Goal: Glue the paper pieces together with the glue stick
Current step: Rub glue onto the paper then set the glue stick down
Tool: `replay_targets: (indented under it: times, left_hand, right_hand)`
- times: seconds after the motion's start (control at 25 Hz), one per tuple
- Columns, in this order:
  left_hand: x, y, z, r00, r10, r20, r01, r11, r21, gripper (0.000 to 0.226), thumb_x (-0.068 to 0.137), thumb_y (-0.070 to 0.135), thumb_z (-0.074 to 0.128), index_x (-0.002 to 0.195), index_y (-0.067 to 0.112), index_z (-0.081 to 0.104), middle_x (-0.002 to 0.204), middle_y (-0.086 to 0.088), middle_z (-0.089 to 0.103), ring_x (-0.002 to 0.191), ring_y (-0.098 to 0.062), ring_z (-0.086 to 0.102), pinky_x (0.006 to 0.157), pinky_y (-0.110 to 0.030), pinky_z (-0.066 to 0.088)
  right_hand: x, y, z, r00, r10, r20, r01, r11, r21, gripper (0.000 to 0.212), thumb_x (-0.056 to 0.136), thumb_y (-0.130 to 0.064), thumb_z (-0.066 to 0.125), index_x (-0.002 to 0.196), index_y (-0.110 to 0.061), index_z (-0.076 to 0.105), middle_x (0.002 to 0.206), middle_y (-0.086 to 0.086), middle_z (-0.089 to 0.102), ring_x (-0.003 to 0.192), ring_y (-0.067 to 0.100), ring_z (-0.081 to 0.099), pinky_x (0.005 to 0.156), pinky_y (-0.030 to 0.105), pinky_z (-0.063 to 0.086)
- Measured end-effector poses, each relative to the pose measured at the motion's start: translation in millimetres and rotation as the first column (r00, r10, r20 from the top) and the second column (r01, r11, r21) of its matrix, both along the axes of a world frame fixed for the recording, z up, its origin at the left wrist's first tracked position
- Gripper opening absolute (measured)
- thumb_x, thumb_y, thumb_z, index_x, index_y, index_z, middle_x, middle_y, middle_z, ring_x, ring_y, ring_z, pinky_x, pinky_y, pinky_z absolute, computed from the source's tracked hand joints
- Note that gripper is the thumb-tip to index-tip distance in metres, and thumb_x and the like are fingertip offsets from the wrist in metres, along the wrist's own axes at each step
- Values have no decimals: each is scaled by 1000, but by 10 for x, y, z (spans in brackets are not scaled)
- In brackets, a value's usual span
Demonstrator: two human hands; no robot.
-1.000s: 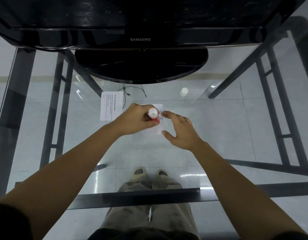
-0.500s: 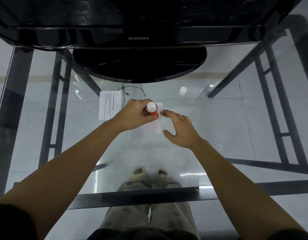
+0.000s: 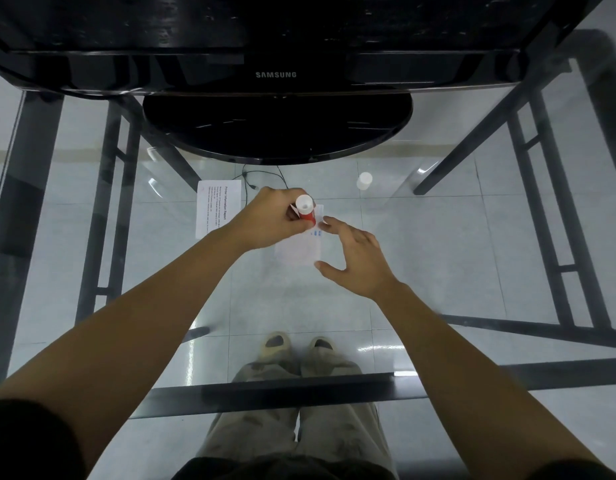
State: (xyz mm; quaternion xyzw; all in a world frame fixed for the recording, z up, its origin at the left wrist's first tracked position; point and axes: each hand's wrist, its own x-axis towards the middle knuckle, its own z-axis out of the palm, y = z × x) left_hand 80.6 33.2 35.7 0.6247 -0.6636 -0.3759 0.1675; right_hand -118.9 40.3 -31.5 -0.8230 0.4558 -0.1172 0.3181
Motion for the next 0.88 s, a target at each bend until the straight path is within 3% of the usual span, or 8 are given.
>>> replay_targets:
  times: [0.08,0.24,0.44,0.6,0.76,0.88]
  left_hand:
    - [-1,12,15,1000,-6,-16,6,1000,12,23,77,28,71,97,21,63,83,5,67,77,-8,61,68,-18,44]
    - [-24,94,-12,994,-110,-27,112,989,92,17,75,28,73,88,22,64,77,13,65,71,3,60,63,-10,41]
    - [-6,21,-35,999,33,-13,-33,999,-2,29,77,28,71,103,18,62,92,-1,68,81,-13,61,71,-22,47]
    - [14,99,-80,999,-34,-2,34,997,73,32,76,30,73,104,19,62,92,2,67,76,-7,59,64,-12,42]
    - [108,77,-80,978,211,-4,-211,977,-34,21,78,28,71,96,21,61,84,4,67,71,-1,59,58,-5,40]
    - [164,189,-52,966,257,-37,-258,965,-43,22,76,30,73,92,20,62,85,3,70,77,-10,64,65,-17,47]
  right_hand:
    - [7,4,-8,1000,-12,7,12,1000,15,74,79,-43,65,139,-23,27,138,-9,50,127,15,44,102,28,20]
    - [22,8,-9,999,-39,17,38,998,55,79,78,-44,67,140,-22,24,139,-8,48,126,20,45,107,36,23]
    - [22,9,-1,998,-54,24,52,995,83,79,78,-41,68,140,-21,24,141,-10,45,128,19,42,108,34,20]
    - [30,9,-9,998,-62,19,60,994,94,77,78,-41,68,140,-22,26,142,-8,44,128,20,41,109,36,20]
    - [38,20,-14,998,-65,16,63,993,100,74,78,-38,68,139,-22,28,143,-7,42,127,18,41,109,37,20]
    - [61,44,4,998,-63,16,62,995,81,72,80,-39,65,138,-23,26,140,-6,46,126,16,42,109,37,20]
